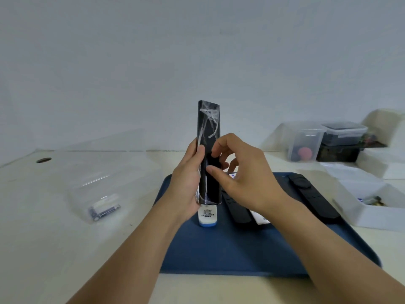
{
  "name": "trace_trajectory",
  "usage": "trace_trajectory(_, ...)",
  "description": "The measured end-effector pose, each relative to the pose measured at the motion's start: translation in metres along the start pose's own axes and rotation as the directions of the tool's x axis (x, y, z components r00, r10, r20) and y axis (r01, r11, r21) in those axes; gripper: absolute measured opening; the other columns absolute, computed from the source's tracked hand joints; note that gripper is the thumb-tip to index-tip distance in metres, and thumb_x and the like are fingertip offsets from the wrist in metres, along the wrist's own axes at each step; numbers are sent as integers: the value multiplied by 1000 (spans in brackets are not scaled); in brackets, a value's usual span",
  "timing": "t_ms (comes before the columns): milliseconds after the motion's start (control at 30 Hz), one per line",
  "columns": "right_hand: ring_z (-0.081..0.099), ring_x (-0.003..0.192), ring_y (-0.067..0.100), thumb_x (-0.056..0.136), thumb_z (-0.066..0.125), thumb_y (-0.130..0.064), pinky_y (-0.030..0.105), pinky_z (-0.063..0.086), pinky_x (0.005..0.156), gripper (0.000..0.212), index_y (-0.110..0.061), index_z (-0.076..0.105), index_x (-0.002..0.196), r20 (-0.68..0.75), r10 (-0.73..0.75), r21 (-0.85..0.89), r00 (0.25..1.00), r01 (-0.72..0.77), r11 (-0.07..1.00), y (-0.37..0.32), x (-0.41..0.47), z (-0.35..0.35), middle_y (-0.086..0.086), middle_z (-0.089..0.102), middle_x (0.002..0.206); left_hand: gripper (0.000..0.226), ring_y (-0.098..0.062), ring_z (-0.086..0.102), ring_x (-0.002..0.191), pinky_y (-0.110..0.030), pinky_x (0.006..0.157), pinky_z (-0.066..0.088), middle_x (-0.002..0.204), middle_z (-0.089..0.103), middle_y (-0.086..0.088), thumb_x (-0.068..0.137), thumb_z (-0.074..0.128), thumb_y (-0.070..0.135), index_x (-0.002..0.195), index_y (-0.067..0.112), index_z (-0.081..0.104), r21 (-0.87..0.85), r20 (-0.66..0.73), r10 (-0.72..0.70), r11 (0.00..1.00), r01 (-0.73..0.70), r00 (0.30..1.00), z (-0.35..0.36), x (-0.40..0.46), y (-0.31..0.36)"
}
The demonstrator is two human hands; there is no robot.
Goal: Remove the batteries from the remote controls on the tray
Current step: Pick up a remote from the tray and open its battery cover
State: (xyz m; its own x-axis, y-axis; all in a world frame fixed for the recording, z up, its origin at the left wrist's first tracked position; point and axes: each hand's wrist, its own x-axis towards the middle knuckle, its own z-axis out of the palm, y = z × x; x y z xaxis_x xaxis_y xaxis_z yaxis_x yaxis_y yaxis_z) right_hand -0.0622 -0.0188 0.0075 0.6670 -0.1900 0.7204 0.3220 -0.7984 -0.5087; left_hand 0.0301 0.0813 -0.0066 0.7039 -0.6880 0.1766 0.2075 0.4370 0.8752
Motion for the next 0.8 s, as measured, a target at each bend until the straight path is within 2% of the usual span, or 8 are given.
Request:
trace_trajectory(133, 59, 82, 12, 92, 63, -10, 15, 44, 64, 15, -20, 56, 101, -13, 42, -9, 999, -42, 999, 4, 1, 3, -8, 63, 88, 31, -11, 68, 114, -27, 82, 57, 123, 72, 6, 109, 42, 25, 130, 35, 63, 156, -20, 65, 986, -61, 998, 4, -3, -3)
trace_trajectory(233, 57, 75, 14, 93, 59, -10, 24, 46, 60, 16, -22, 54, 102, 24, 69, -19, 997, -68, 997, 8, 0, 5, -5, 61, 82, 35, 2, 62, 119, -16, 89, 52, 128, 69, 13, 110, 39, 22, 137, 33, 58, 237, -6, 94, 967, -90, 996, 9, -7, -8)
trace_trajectory(333, 56, 72, 16, 93, 57, -10, 37, 50, 64, 18, -25, 52, 101, 44, 93, -22, 995, -92, 995, 13, 0, 4, -2, 60, 79, 33, -3, 64, 119, -28, 101, 51, 124, 72, 12, 110, 39, 25, 127, 39, 63, 227, -12, 55, 973, -51, 998, 10, -6, -14)
trace_trajectory(433, 54, 71, 16, 92, 56, -8, 40, 50, 66, 19, -24, 52, 102, 76, 110, -25, 991, -108, 994, 15, 0, 5, -2, 58, 78, 32, -9, 64, 121, -40, 109, 48, 124, 72, 9, 110, 40, 28, 119, 42, 67, 218, -38, 11, 976, -2, 999, 11, -5, -18)
trace_trajectory(567, 46, 66, 7, 96, 55, -11, 22, 40, 63, 13, -21, 54, 104, 51, 131, 32, 990, -132, 991, 14, -1, 6, -11, 47, 72, 32, -16, 65, 122, -45, 107, 49, 125, 72, 2, 110, 39, 30, 122, 37, 68, 175, -83, -8, 984, 22, 997, 7, -2, -21)
trace_trajectory(633, 45, 66, 7, 95, 60, -15, 20, 39, 63, 11, -22, 57, 103, 37, 126, 58, 991, -128, 990, 11, 0, 6, -13, 43, 72, 31, -21, 66, 120, -47, 102, 52, 126, 71, -2, 109, 39, 32, 125, 35, 66, 118, -125, -26, 992, 41, 992, 4, 0, -18)
trace_trajectory(700, 50, 67, 9, 92, 68, -16, 27, 48, 63, 12, -23, 61, 98, 36, 162, 107, 986, -165, 980, 9, 3, 4, -12, 46, 75, 31, -23, 72, 107, -44, 87, 59, 120, 73, -6, 109, 40, 31, 127, 31, 65, 39, -162, -48, 998, 55, 986, 1, 2, -13)
trace_trajectory(800, 60, 58, 13, 86, 75, -6, 30, 53, 54, 14, -17, 66, 86, -75, 389, 297, 918, -352, 888, 18, 9, -14, -2, 58, 80, 28, -23, 70, 85, -36, 63, 58, 105, 72, -7, 109, 42, 28, 126, 24, 64, -71, -209, -73, 996, 59, 975, 3, 4, -8)
